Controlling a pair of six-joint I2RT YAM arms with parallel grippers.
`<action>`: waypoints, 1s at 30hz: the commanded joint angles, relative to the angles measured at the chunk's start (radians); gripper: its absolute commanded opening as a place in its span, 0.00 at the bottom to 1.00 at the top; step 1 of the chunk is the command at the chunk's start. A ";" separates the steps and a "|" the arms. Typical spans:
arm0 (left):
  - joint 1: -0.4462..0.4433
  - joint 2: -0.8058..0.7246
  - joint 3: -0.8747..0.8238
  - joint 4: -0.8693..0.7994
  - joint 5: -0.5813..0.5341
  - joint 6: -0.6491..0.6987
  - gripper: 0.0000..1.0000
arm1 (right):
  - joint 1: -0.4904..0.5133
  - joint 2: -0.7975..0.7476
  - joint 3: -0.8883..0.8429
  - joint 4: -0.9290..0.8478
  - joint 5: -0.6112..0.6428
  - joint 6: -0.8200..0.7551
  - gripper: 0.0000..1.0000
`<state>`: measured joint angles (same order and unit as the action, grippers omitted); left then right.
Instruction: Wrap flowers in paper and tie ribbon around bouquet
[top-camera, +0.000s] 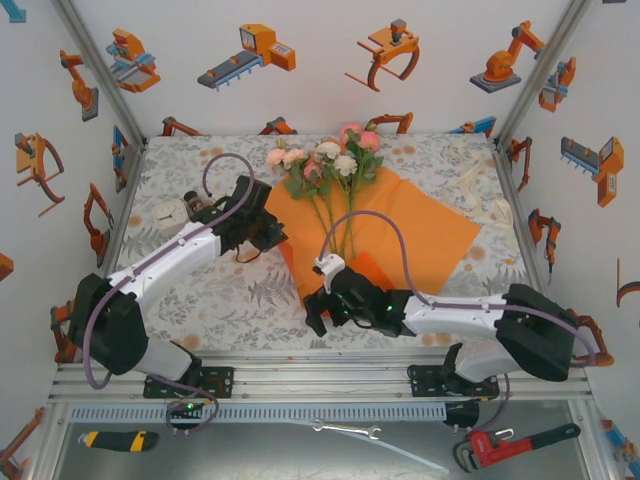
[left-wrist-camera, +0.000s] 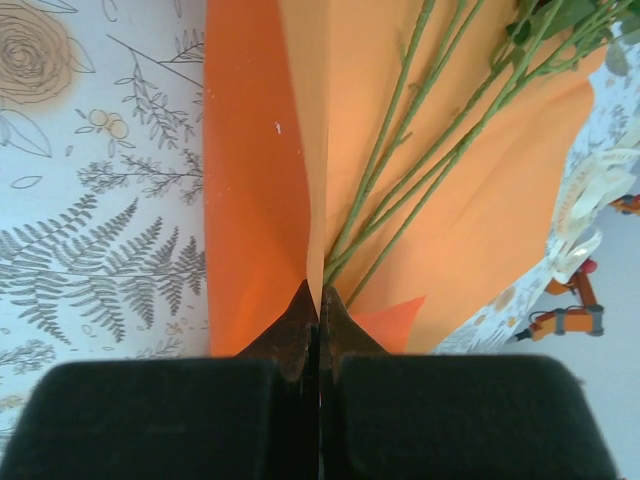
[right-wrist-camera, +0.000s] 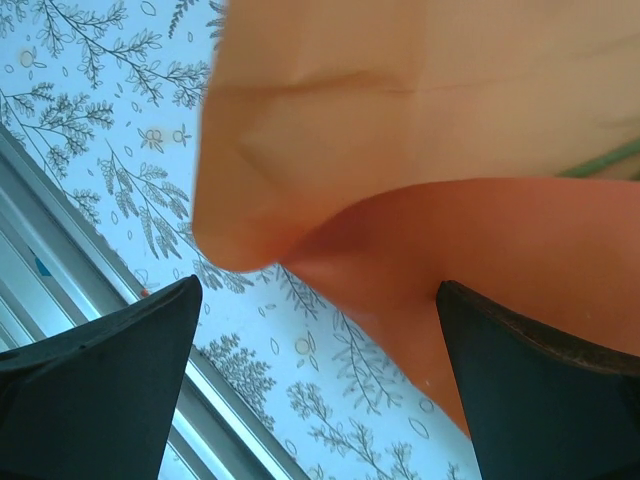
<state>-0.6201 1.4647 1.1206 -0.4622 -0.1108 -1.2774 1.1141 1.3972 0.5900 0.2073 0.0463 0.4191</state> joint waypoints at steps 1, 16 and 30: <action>-0.013 0.030 0.043 0.014 -0.012 -0.073 0.00 | 0.004 0.024 0.036 0.131 -0.048 0.014 0.91; -0.078 0.047 0.061 0.172 0.070 -0.110 0.00 | -0.003 0.086 0.090 0.084 0.101 0.054 0.62; -0.079 -0.010 0.100 0.331 0.031 0.292 0.45 | -0.063 -0.107 -0.044 0.077 0.170 0.055 0.00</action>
<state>-0.6945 1.5196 1.2137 -0.1921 -0.0479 -1.1431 1.0672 1.3281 0.5739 0.2790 0.1783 0.4717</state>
